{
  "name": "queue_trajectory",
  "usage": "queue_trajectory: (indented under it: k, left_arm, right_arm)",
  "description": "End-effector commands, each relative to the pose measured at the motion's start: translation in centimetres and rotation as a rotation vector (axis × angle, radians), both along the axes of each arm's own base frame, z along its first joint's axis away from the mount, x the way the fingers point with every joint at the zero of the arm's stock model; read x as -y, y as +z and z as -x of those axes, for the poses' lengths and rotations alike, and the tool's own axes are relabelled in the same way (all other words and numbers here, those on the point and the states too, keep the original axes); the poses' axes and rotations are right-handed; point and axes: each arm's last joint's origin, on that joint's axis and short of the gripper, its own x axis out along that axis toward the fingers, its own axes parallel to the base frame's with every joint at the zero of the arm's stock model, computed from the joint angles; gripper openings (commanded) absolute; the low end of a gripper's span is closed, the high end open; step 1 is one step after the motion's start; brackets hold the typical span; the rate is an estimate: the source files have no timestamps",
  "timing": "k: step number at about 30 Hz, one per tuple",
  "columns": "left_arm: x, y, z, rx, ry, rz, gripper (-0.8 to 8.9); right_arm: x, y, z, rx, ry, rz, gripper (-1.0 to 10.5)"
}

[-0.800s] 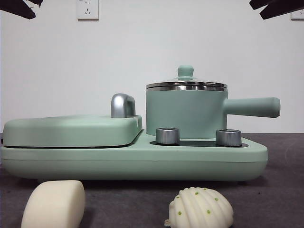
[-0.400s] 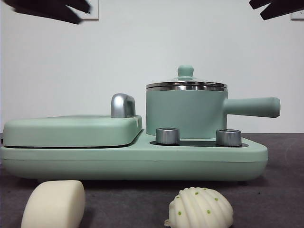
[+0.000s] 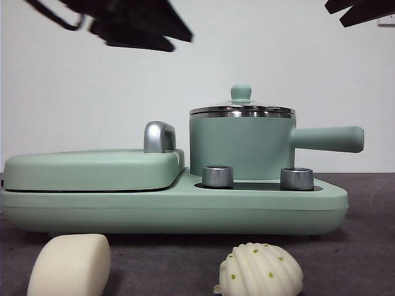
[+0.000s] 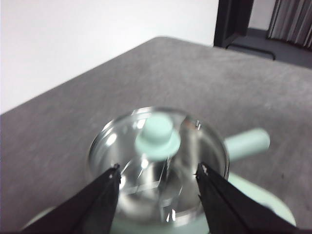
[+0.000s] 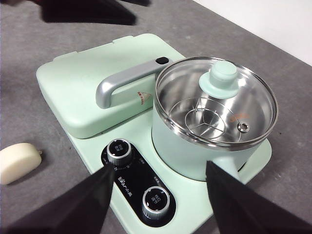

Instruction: Put the buns in a small steamer

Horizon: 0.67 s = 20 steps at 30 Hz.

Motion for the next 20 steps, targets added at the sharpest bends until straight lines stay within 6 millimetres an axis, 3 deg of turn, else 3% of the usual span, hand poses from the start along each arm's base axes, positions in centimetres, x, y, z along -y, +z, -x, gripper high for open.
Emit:
queue_trajectory:
  k: [1,12,20]
  left_arm:
    - [1.9,0.2,-1.3,0.003,-0.019,0.011,2.56]
    - [7.2,-0.9,-6.1,-0.028,-0.061,-0.011,2.54]
    - [8.6,-3.0,-7.8,-0.062,-0.065,-0.045,2.54]
  right_arm:
    - [-0.1,0.5,0.0,0.004,-0.003,-0.016,3.0]
    - [-0.1,0.5,-0.1,0.004,-0.003,-0.015,3.0]
    - [-0.1,0.5,-0.1,0.004,-0.003,-0.015,3.0]
